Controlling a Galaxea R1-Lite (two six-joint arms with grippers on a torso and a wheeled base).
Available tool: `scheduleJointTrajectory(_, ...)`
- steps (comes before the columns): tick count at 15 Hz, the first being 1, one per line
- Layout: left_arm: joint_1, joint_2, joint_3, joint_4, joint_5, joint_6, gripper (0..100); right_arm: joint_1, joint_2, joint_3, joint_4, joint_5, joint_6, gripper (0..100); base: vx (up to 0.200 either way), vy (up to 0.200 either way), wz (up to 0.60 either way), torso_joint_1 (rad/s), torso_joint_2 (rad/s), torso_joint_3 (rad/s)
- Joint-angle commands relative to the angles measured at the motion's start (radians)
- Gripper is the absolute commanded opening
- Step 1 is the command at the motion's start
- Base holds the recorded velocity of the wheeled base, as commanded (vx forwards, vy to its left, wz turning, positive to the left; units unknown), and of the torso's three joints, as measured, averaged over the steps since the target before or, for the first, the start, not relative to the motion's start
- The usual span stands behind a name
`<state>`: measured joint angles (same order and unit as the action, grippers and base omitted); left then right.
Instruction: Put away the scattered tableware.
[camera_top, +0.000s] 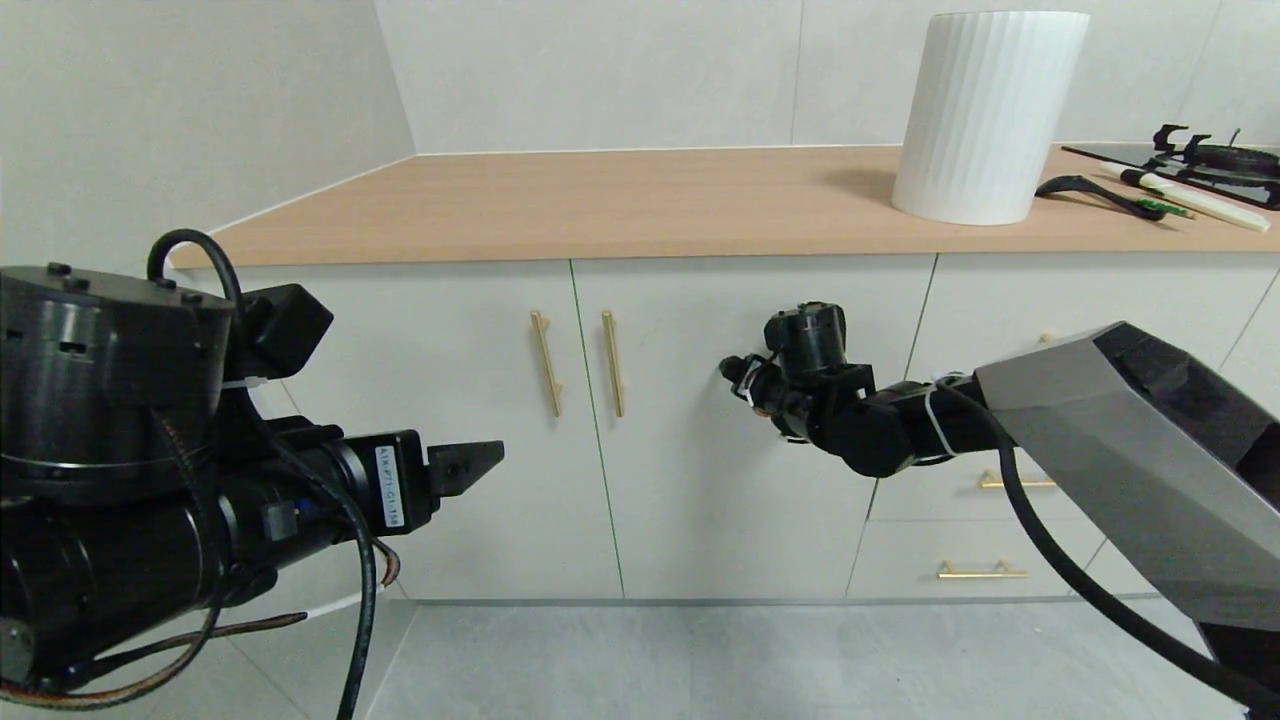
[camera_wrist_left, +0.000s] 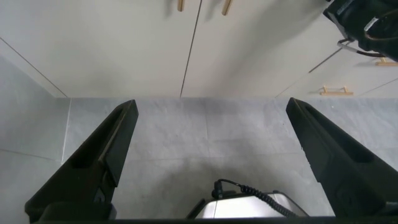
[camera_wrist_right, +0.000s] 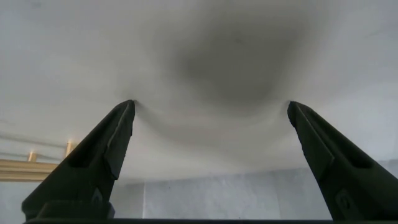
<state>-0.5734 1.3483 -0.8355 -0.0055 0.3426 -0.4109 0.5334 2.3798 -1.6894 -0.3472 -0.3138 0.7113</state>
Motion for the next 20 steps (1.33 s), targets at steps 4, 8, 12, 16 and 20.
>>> scheduleJointTrajectory(4, 0.001, -0.009, 0.010, -0.002, 0.001, 0.000, 100, 0.014, -0.407, 0.470, -0.010, 0.513, -0.061, 100, 0.000, 0.000, 0.00, 0.000, 0.00, 0.000)
scheduleJointTrajectory(8, 0.009, -0.047, 0.013, -0.002, 0.000, 0.001, 100, 0.014, -0.577, 0.577, -0.007, 0.423, -0.130, 100, 0.000, 0.000, 0.00, 0.000, 0.00, 0.000)
scheduleJointTrajectory(12, 0.083, -0.199, 0.056, 0.001, -0.007, 0.027, 100, -0.001, -0.899, 0.789, -0.004, 0.263, -0.259, 100, 0.000, 0.000, 0.00, 0.000, 0.00, 0.000)
scheduleJointTrajectory(16, 0.129, -0.518, 0.200, 0.009, -0.016, 0.121, 100, -0.067, -1.355, 1.057, -0.001, 0.183, -0.368, 100, 0.000, 0.000, 0.00, 0.000, 0.00, 0.000)
scheduleJointTrajectory(20, 0.211, -0.811, 0.299, 0.084, -0.089, 0.215, 100, -0.185, -1.778, 1.188, 0.125, 0.183, -0.602, 100, 0.000, 0.000, 0.00, 0.000, 0.00, 0.000)
